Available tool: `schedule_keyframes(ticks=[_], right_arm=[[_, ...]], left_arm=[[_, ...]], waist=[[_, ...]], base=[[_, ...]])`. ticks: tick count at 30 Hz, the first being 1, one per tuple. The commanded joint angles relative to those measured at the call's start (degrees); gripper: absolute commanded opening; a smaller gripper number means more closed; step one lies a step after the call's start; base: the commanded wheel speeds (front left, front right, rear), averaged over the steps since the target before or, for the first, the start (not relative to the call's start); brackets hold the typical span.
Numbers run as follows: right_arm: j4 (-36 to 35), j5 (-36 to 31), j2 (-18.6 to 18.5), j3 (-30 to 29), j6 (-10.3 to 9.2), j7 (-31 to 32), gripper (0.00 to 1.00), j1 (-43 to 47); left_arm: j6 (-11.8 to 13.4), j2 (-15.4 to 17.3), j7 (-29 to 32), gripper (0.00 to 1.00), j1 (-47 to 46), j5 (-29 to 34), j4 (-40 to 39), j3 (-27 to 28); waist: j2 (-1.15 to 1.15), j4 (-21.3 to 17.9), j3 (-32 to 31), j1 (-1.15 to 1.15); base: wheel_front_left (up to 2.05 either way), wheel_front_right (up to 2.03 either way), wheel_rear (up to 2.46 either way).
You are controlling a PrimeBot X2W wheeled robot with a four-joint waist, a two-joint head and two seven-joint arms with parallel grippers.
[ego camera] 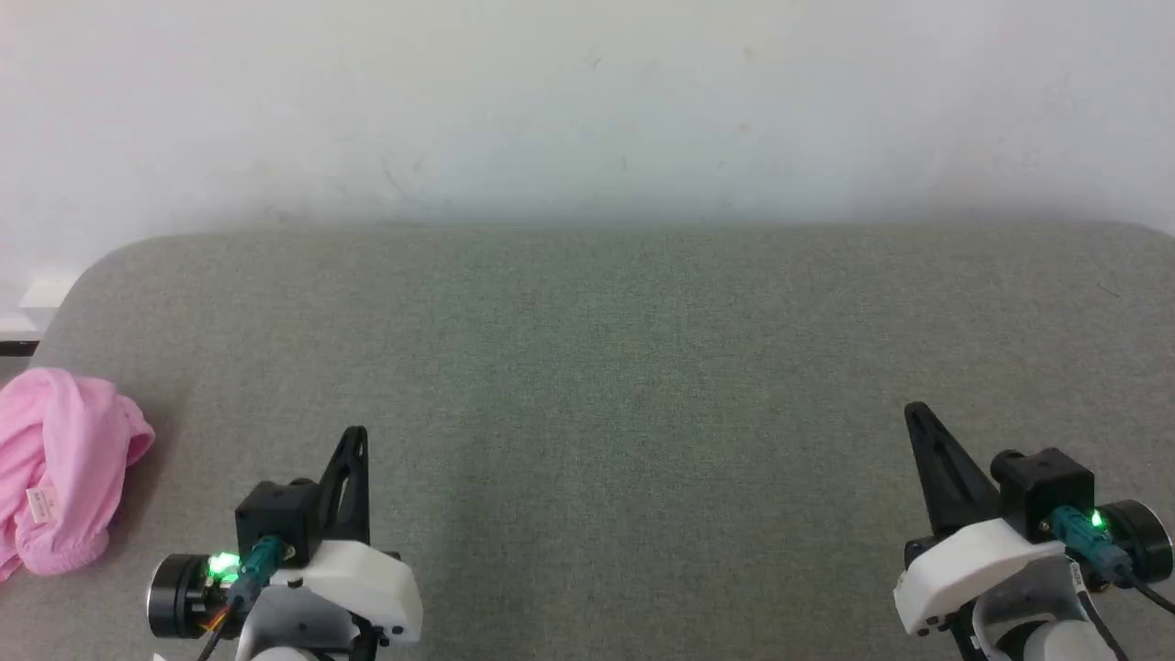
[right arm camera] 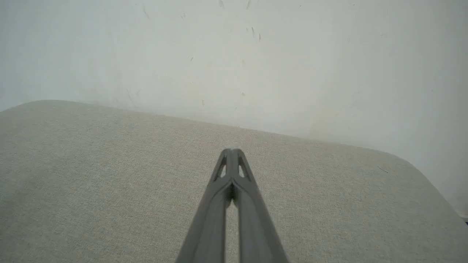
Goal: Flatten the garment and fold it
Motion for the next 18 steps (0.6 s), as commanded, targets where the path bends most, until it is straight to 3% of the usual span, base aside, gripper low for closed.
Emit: schedule_keyframes(ticks=[1, 18], right_arm=[[0.09, -0.43, 0.21, -0.09, -0.12, 0.03, 0.00, -0.83], [0.09, -0.43, 0.21, -0.09, -0.12, 0.03, 0.00, -0.83]], left_arm=[[0.38, -0.13, 0.02, 0.00, -0.73, 0.37, -0.29, -0.02], [0.38, -0.13, 0.02, 0.00, -0.73, 0.37, -0.29, -0.02]], waist=[[0.00, 0.00, 0.00, 0.00], [0.00, 0.00, 0.00, 0.00]], base=[[0.00, 0.00, 0.00], [0.00, 0.00, 0.00]])
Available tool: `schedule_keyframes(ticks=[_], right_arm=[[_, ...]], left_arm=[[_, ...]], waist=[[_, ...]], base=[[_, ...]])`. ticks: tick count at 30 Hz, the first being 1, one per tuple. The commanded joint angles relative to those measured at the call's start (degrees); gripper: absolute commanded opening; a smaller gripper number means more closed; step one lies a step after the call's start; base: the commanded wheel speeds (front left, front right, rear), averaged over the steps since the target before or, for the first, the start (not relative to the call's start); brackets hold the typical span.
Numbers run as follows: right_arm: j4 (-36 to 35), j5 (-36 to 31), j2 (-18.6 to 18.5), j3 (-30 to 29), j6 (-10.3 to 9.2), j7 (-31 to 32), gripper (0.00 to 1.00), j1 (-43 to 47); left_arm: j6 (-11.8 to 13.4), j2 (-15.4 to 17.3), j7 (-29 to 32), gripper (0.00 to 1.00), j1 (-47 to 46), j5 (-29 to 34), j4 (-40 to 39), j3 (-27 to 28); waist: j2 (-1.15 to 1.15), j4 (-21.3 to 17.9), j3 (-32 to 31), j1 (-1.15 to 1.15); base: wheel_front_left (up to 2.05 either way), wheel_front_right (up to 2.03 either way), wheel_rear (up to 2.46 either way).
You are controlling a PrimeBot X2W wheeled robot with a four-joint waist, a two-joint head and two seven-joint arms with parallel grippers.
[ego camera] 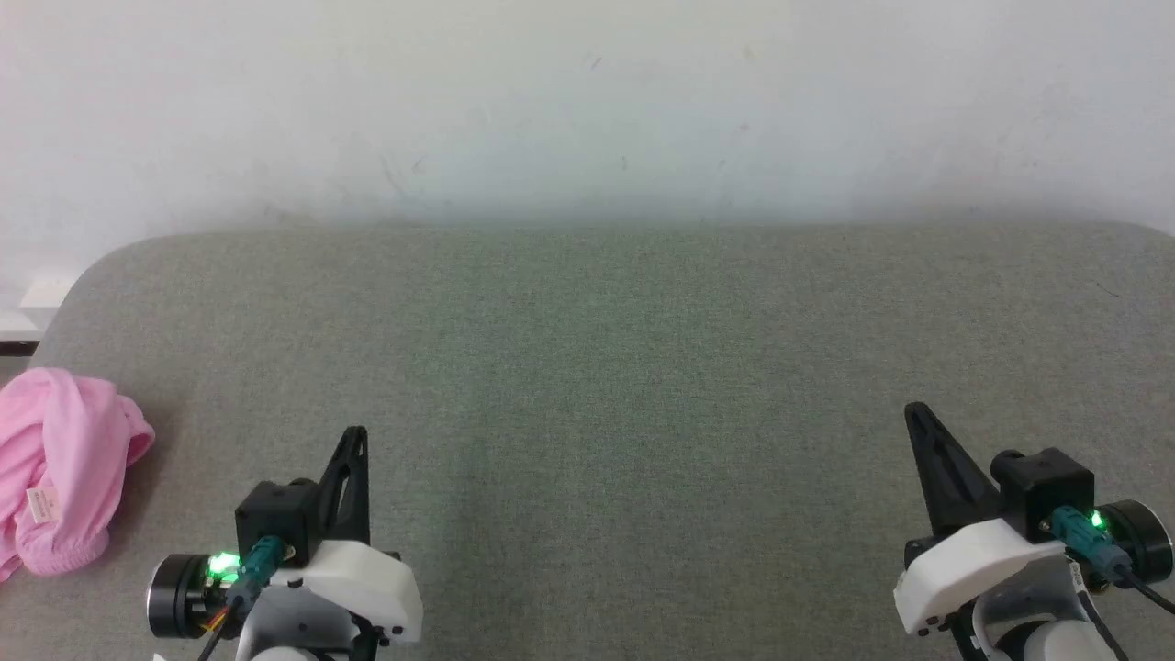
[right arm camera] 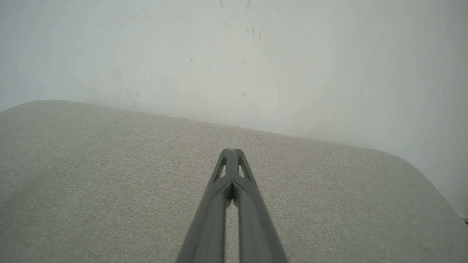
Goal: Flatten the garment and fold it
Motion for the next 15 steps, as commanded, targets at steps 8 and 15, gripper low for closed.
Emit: schedule_keyframes(ticks=[8, 15], right_arm=[[0.00, 0.03, -0.02, 0.01, 0.00, -0.01, 1.00, 0.03], [0.61, 0.40, -0.02, -0.07, -0.01, -0.72, 1.00, -0.07]], left_arm=[[-0.01, 0.01, -0.01, 1.00, 0.01, -0.02, 0.03, 0.00], [-0.15, 0.00, -0.77, 1.00, -0.27, -0.78, 0.52, -0.37]], waist=[[0.00, 0.00, 0.00, 0.00], [0.00, -0.10, 0.01, 0.00]], base=[[0.00, 0.00, 0.00], [0.00, 0.00, 0.00]])
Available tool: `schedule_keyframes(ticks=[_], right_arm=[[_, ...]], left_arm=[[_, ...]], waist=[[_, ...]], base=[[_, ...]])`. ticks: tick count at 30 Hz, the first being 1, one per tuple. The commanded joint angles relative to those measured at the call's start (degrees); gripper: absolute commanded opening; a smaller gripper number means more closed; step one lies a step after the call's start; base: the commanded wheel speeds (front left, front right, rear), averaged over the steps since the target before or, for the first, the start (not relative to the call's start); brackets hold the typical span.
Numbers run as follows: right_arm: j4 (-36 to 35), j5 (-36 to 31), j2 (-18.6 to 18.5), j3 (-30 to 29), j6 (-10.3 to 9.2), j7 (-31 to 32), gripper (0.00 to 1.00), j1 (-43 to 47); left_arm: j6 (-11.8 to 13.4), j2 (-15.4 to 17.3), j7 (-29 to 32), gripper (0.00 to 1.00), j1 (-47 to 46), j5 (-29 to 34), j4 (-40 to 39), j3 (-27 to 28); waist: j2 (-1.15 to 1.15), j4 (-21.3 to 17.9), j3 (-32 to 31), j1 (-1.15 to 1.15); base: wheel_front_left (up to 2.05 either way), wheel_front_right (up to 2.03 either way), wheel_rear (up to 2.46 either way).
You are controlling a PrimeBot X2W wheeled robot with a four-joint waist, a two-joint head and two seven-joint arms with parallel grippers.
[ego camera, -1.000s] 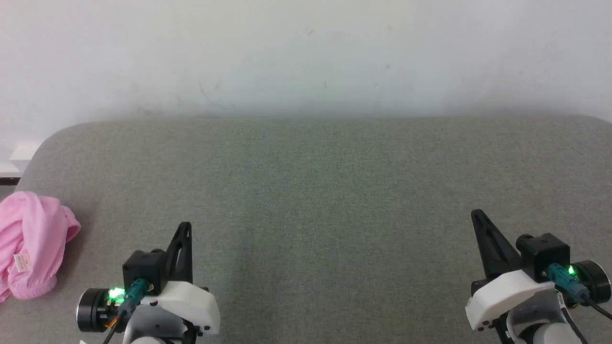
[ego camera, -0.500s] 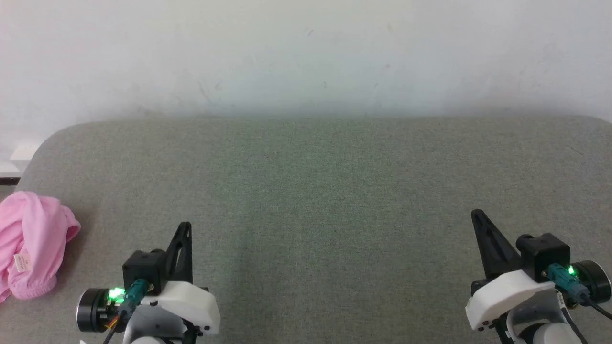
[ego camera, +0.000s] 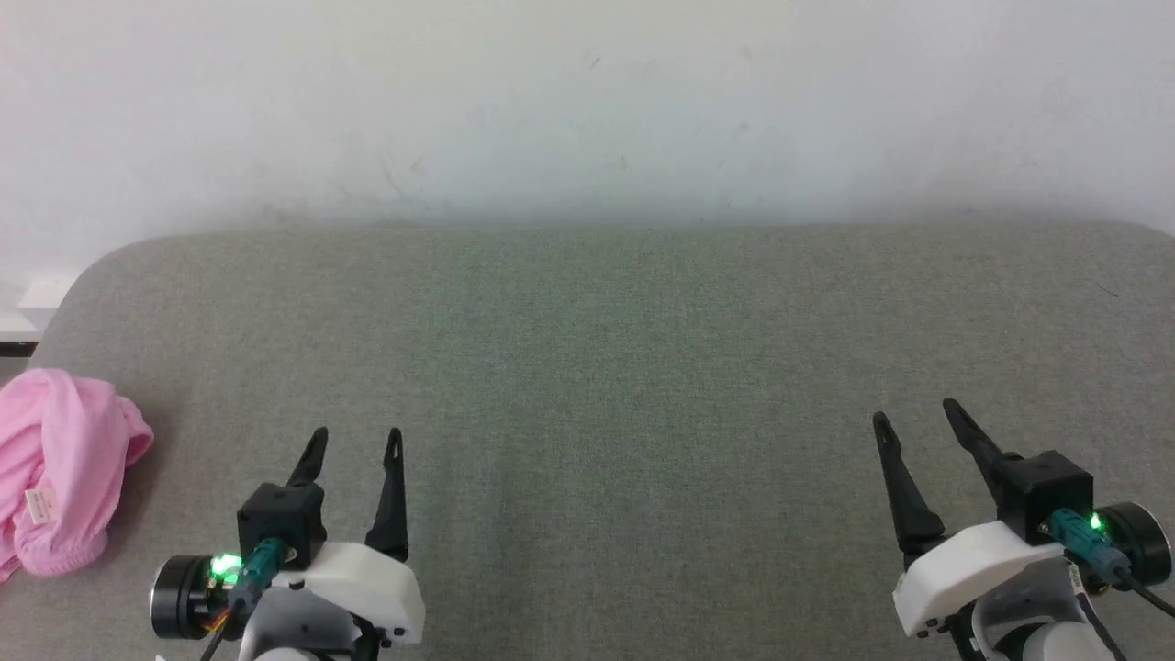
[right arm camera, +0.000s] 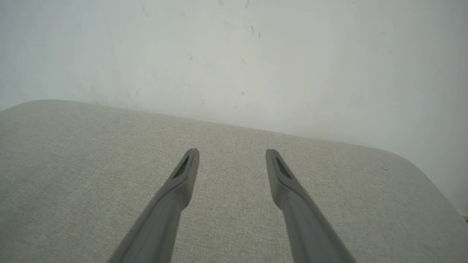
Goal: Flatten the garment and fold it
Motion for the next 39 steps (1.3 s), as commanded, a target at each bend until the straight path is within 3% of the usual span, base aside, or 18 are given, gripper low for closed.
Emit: schedule_keyframes(ticks=[1, 20, 39], right_arm=[[0.33, 0.35, 0.03, -0.11, -0.01, -0.62, 1.00, -0.16], [2.21, 1.83, 0.06, -0.25, -0.03, -2.92, 1.00, -0.32], [2.92, 3.61, 0.10, 1.40, -0.04, -4.90, 1.00, 0.22]], left_arm=[[-0.12, -0.01, -0.53, 1.00, -0.35, -0.68, 0.19, -0.23], [-0.35, -0.03, -2.80, 1.00, -1.11, -3.38, 1.05, -0.66], [-0.53, -0.05, -5.08, 1.00, -1.33, -5.54, 2.26, 0.74]], waist=[[0.00, -0.02, 0.00, 0.00], [0.00, 1.73, -0.17, 0.00], [0.00, 7.75, -0.31, 0.00]], base=[[0.00, 0.00, 0.00], [0.00, 0.00, 0.00], [0.00, 0.00, 0.00]])
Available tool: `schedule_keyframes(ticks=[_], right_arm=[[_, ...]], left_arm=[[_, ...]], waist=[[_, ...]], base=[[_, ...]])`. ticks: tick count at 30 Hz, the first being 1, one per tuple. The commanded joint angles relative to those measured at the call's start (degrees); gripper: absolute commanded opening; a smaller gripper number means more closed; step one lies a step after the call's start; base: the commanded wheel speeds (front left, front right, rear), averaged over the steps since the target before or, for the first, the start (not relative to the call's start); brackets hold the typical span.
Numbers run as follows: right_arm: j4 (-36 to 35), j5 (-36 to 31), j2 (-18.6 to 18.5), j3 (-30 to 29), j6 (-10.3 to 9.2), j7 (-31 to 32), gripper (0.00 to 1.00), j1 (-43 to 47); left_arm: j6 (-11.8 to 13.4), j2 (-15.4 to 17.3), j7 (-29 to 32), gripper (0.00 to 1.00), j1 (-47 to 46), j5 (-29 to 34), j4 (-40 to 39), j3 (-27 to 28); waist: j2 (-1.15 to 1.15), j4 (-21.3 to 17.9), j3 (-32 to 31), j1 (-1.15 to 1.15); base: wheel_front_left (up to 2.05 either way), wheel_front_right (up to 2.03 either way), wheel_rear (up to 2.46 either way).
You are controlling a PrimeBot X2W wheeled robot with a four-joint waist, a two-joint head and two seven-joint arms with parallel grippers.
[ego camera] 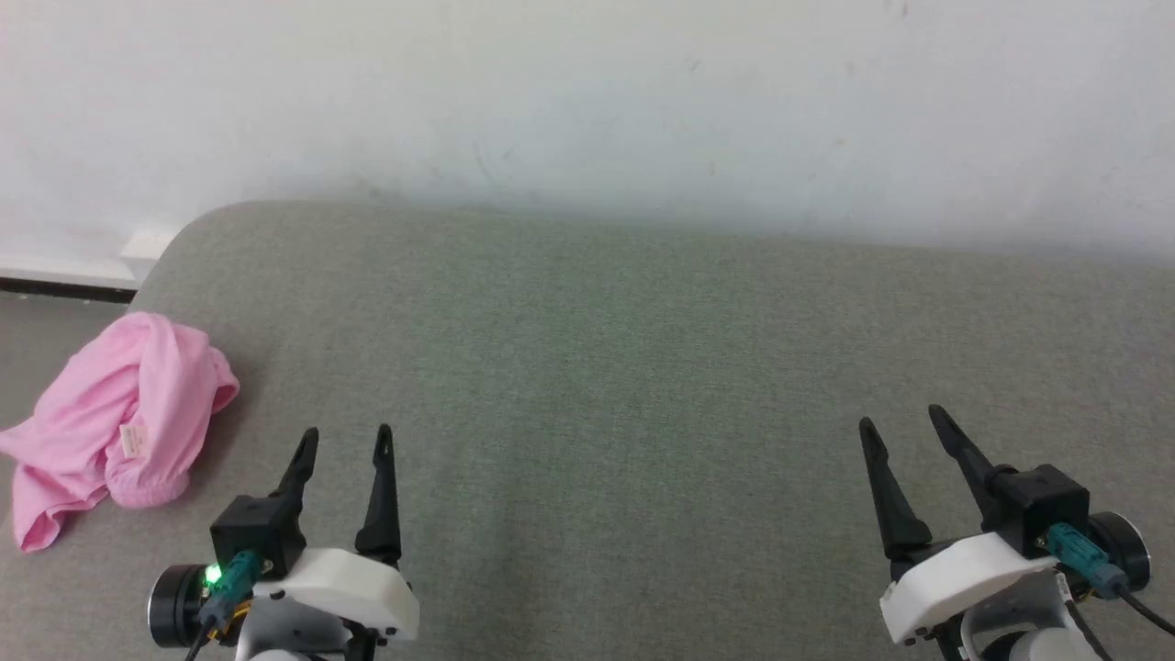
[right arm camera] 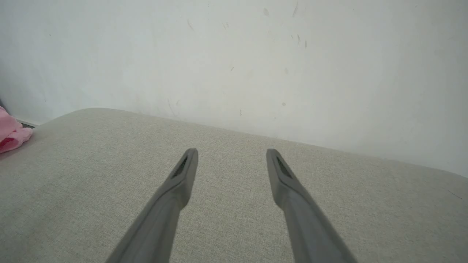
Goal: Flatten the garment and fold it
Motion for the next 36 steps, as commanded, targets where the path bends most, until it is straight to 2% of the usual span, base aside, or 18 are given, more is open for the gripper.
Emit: schedule_keyframes(ticks=[1, 24, 36], right_arm=[[0.23, 0.47, 0.10, 0.21, -0.04, -0.61, 1.00, 0.16], [-0.63, 0.14, 0.14, 1.84, -0.07, -1.97, 1.00, -0.56], [-0.92, 0.59, 0.16, 2.52, -0.08, -2.58, 1.00, -1.42]], left_arm=[[-0.47, -0.05, -0.63, 1.00, -1.12, -0.52, 0.37, 0.41], [-0.23, -0.08, -3.38, 1.00, -2.06, -4.18, 1.92, 3.42], [0.00, -0.09, -4.70, 1.00, -3.19, -6.05, 2.32, 4.78]], waist=[[0.00, 1.11, 0.13, 0.00], [0.00, 11.34, 1.60, 0.00], [0.00, 15.15, 3.42, 0.00]], base=[[0.00, 0.00, 0.00], [0.00, 0.00, 0.00], [0.00, 0.00, 0.00]])
